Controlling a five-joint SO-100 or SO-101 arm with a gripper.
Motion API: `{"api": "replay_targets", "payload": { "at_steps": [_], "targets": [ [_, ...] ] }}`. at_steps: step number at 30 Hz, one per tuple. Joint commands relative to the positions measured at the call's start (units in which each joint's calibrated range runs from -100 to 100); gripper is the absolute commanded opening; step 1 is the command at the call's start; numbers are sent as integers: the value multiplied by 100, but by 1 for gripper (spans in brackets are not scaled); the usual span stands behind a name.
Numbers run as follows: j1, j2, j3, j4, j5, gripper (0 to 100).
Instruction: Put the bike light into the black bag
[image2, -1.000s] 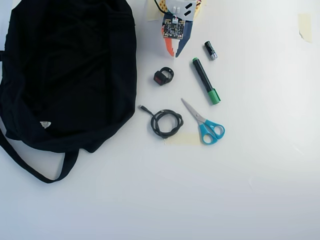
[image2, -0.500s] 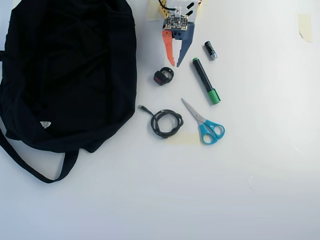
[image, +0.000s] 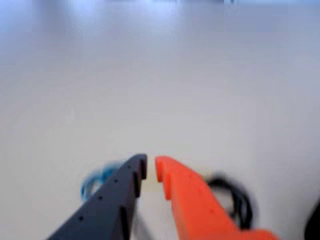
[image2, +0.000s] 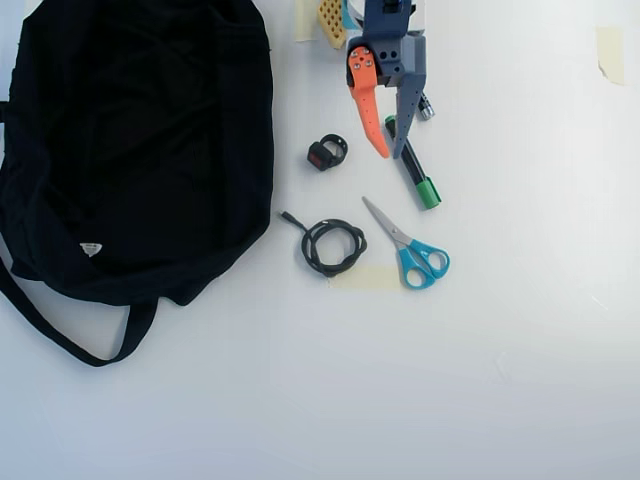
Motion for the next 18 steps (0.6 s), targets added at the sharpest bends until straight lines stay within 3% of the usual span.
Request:
{"api": "replay_targets", "payload": {
  "at_steps": [1,18],
  "targets": [
    [-14,944,-1179,-493,-3,3],
    [143,4189,-4998,-441,50,3]
  ]
}}
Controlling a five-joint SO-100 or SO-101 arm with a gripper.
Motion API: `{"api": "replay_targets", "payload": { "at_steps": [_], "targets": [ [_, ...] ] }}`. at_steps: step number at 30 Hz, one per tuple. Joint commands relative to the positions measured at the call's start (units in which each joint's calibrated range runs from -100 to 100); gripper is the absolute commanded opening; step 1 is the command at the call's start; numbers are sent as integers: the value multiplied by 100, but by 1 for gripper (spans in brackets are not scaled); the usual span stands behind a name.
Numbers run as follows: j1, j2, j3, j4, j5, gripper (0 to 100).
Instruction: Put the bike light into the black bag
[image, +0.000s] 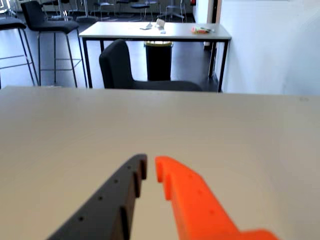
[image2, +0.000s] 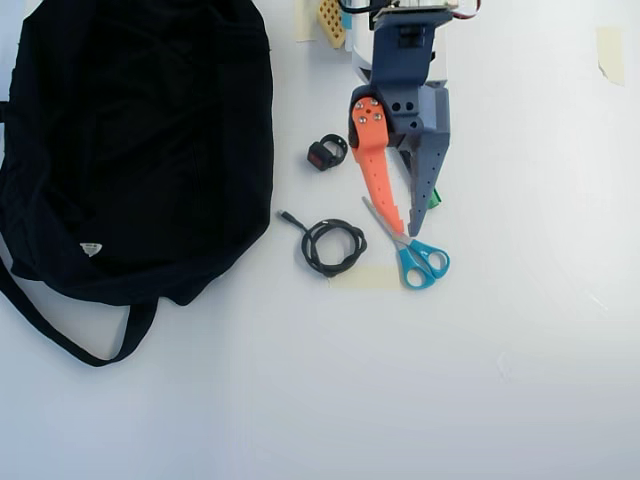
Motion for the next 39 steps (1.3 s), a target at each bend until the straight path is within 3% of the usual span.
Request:
{"api": "replay_targets", "payload": {
  "at_steps": [1,12,25,30,39],
  "targets": [
    [55,353,-843,-106,31,3],
    [137,1416,-2290,-89,31,2],
    [294,1706,-2542,-54,31,2],
    [377,1565,-2721,1117,31,2],
    [309,1341,-3647,4192,25,2]
  ]
}}
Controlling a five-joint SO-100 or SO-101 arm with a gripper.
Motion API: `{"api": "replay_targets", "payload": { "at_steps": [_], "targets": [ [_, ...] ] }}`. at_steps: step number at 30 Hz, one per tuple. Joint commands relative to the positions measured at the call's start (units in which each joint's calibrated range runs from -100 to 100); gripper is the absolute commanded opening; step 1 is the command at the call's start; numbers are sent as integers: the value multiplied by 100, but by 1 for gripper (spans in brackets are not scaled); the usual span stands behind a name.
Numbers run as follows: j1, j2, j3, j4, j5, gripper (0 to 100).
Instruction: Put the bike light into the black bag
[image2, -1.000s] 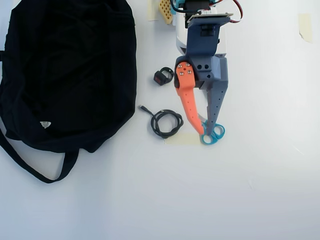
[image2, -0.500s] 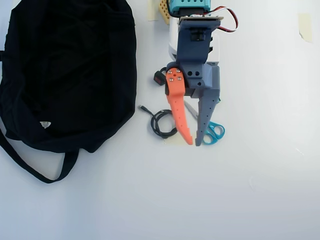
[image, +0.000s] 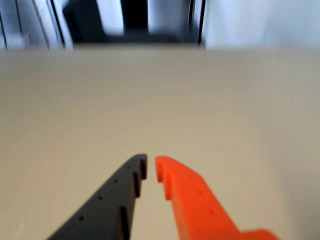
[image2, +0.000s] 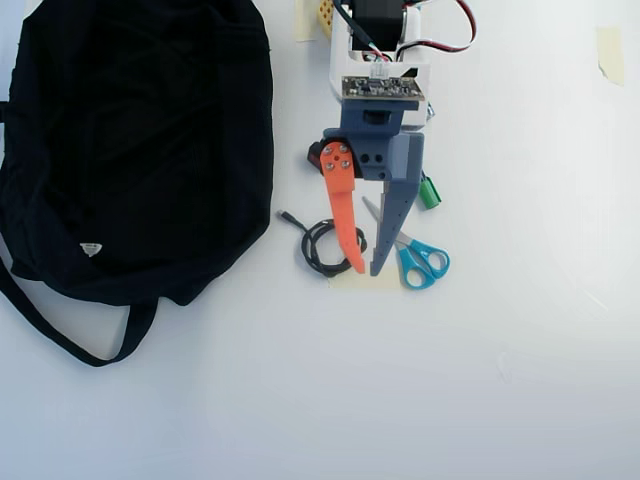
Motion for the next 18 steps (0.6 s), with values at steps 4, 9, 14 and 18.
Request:
{"api": "replay_targets", "payload": {
  "at_steps": [4,9,14,18],
  "targets": [
    [-43,-419,-800,2177,31,2],
    [-141,-436,-934,3659,31,2],
    [-141,-436,-943,4735,-1,2],
    [-141,-427,-943,5580,25,2]
  ]
}}
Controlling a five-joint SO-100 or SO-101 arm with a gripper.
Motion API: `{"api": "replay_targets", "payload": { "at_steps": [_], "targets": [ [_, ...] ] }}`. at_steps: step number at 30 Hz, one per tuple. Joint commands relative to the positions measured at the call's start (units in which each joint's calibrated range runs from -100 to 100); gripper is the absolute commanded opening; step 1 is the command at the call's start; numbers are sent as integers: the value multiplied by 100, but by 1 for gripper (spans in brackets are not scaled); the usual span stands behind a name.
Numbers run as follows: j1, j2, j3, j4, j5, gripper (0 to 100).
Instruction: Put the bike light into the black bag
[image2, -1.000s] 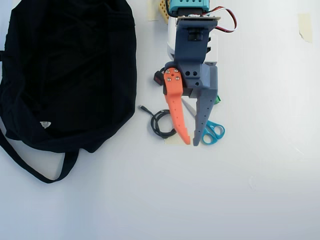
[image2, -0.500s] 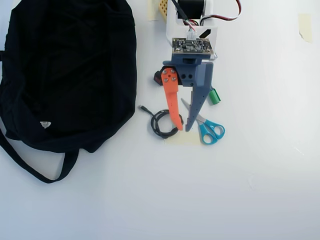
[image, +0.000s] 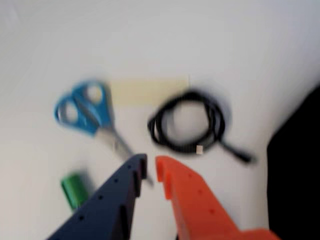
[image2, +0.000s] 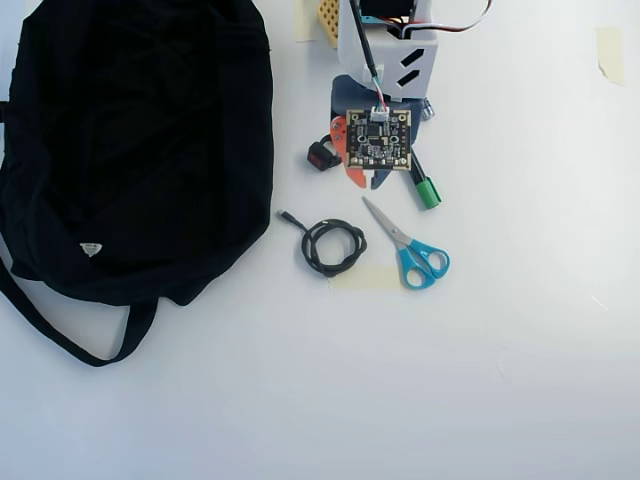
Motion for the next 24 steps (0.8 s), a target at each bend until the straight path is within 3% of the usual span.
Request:
{"api": "replay_targets", "payload": {
  "at_steps": [1,4,16,24],
  "targets": [
    [-45,-427,-244,797,25,2],
    [-83,-427,-163,1262,31,2],
    [-98,-436,53,1262,36,2],
    [-68,-510,736,1262,822,2]
  ]
}}
